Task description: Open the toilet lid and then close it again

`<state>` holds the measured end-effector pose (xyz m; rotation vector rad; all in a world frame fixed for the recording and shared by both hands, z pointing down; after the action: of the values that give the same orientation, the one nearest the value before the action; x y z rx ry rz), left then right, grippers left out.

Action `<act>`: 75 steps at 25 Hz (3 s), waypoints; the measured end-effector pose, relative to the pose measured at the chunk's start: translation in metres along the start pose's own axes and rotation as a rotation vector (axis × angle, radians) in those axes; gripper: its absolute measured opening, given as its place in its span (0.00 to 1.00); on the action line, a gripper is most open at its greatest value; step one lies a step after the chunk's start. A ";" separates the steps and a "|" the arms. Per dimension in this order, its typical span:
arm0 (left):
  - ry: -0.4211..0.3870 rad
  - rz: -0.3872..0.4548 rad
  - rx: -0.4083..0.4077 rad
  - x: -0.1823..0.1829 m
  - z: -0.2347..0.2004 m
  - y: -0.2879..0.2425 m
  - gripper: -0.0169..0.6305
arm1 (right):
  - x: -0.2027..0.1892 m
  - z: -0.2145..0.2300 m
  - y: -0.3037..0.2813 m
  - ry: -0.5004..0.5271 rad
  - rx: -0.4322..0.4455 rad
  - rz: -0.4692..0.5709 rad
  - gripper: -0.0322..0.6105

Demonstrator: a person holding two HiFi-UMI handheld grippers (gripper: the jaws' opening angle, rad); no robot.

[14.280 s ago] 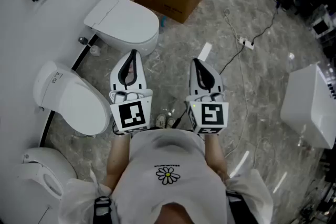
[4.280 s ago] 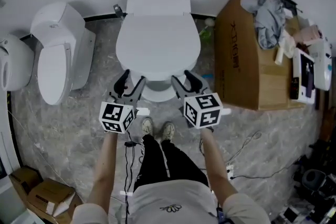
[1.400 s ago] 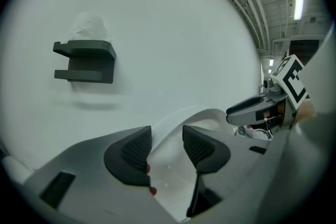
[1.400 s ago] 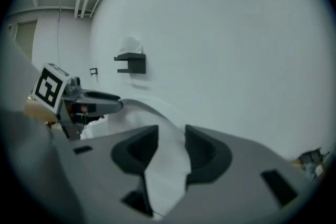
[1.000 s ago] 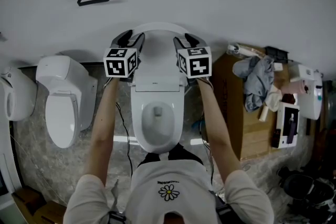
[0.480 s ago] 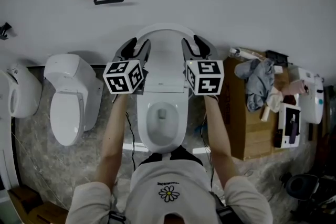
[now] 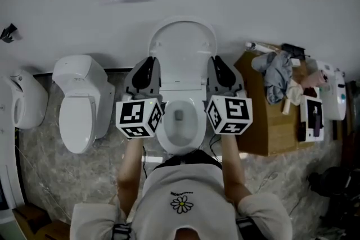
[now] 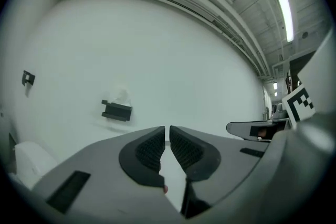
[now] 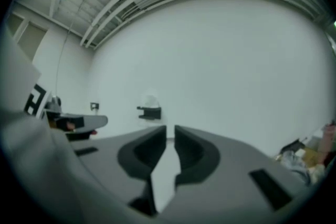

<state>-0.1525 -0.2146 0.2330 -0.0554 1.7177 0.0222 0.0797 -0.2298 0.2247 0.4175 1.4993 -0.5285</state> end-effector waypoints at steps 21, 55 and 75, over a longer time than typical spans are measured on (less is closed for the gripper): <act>-0.048 0.013 0.169 -0.024 0.033 0.080 0.05 | -0.040 -0.016 0.073 -0.042 0.028 -0.033 0.10; -0.095 -0.036 0.153 -0.036 0.026 -0.024 0.07 | -0.044 0.042 -0.010 0.055 0.051 -0.088 0.10; -0.298 -0.218 0.164 -0.102 -0.013 -0.225 0.37 | -0.094 0.139 -0.196 0.150 -0.003 -0.330 0.29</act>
<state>-0.1389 -0.4372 0.3401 -0.1118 1.4032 -0.2593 0.0828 -0.4625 0.3352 0.2102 1.7256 -0.7676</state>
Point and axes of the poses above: the fingertips, and each gripper's own axes: y backward along the fingers, z to its right, x out of its top, the point moved 10 cm from there along y, backward along the fingers, and after that the axes turned 13 degrees about x, right-handed, at the moved point
